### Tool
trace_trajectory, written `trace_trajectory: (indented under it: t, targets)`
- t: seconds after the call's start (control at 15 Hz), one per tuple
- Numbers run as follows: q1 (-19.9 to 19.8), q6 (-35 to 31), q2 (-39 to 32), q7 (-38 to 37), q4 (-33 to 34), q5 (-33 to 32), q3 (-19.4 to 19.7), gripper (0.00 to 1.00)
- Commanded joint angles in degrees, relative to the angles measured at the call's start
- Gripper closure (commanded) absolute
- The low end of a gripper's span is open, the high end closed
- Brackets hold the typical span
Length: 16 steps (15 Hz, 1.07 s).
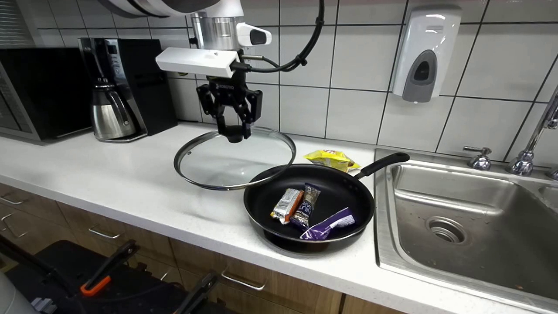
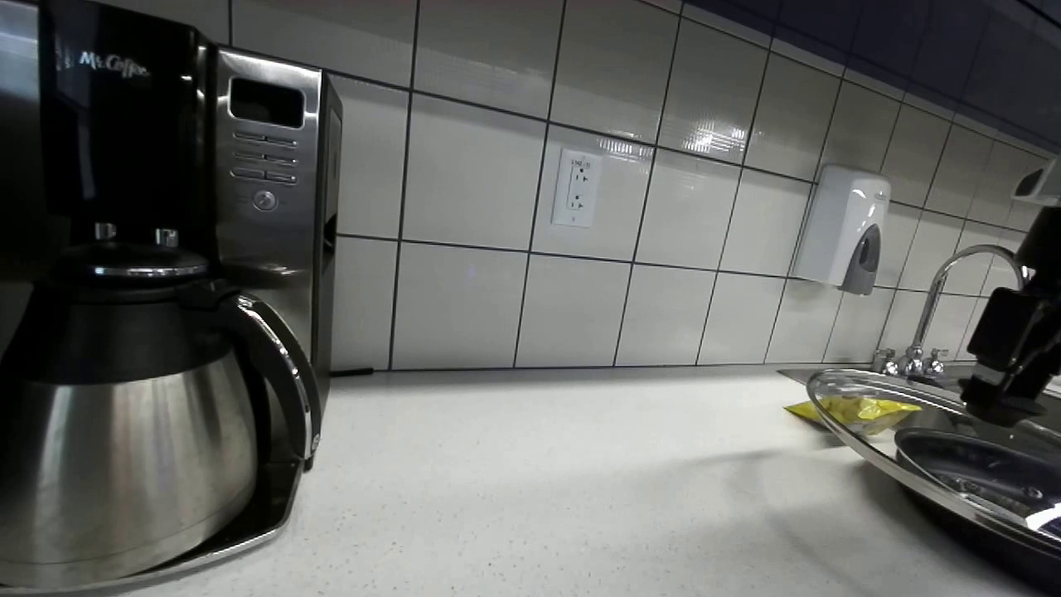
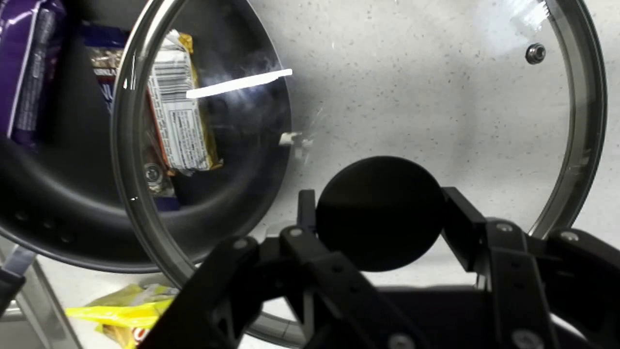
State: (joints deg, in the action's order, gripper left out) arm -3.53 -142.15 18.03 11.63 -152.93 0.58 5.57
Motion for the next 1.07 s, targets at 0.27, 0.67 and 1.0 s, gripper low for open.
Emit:
trace_trajectory:
  t: [0.27,0.67,1.0]
  targets:
    - [-5.33,-0.89,7.54,-1.41,-4.50,-2.76,3.54,0.61]
    - [-8.19,-0.51,5.95,0.58,-2.78,-2.49,7.65,0.61]
    - [-9.21,-0.09,3.27,1.46,-0.28,-2.28,10.18,0.61]
